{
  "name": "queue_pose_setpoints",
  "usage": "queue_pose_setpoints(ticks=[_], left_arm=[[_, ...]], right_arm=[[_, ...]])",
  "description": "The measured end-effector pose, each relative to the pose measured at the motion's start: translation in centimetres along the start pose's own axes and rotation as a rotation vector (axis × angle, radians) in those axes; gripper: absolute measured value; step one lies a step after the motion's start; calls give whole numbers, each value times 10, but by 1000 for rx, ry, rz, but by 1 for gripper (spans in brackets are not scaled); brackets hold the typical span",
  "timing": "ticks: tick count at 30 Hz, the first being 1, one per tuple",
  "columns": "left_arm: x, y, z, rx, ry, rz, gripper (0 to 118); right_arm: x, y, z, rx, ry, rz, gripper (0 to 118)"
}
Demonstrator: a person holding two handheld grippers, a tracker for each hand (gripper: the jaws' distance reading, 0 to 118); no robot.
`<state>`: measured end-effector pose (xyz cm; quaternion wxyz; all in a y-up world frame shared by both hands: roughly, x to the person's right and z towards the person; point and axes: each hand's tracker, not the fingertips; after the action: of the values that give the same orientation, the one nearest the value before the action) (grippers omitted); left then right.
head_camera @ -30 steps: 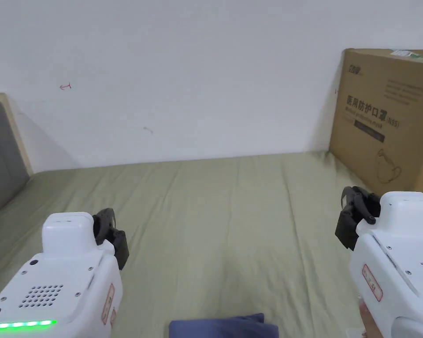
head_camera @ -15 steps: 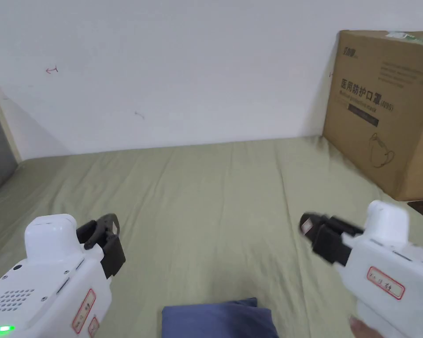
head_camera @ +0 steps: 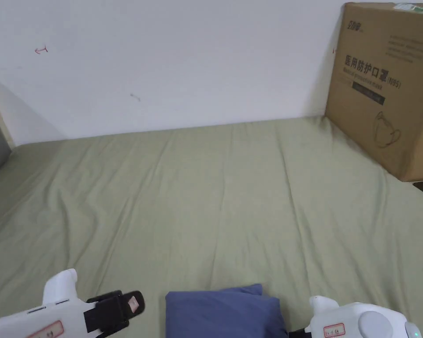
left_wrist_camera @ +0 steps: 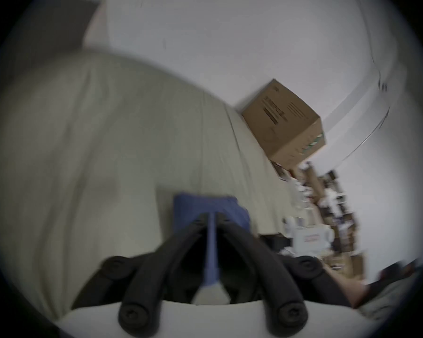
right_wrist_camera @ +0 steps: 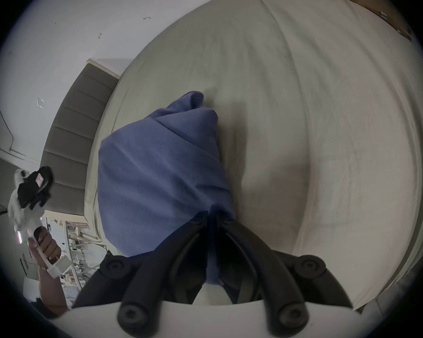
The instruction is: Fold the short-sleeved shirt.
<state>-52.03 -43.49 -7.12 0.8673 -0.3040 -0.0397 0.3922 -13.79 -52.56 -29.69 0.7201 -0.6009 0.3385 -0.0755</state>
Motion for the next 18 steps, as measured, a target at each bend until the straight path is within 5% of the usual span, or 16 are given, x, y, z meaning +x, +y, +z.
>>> queue_pose_setpoints(ticks=[2, 4, 9, 13, 15, 16, 17, 18], left_arm=[[-33, 2, -13, -90, -49, 130, 52], [-64, -4, -32, -184, -76, 213, 117], [-110, -26, -83, -261, -171, 317, 118], [-102, -28, -125, -237, -497, 442, 118], [-105, -35, -153, -296, -545, 505, 118], [-102, -39, -161, -299, -551, 470, 111], [-99, -39, -163, -300, -544, 412, 92], [-96, -41, -162, -292, -473, 338, 50]], right_arm=[[-6, 0, -1, -7, -31, 51, 7], [-14, -3, -2, 2, -57, 91, 7], [-14, -11, 2, 30, -55, 37, 7], [-13, -10, 3, 14, -59, 29, 7], [-16, -10, 2, 12, -71, 34, 7], [-18, -10, 1, 12, -78, 32, 7], [-19, -11, 0, 14, -85, 31, 7], [-20, -11, 0, 16, -91, 30, 7]])
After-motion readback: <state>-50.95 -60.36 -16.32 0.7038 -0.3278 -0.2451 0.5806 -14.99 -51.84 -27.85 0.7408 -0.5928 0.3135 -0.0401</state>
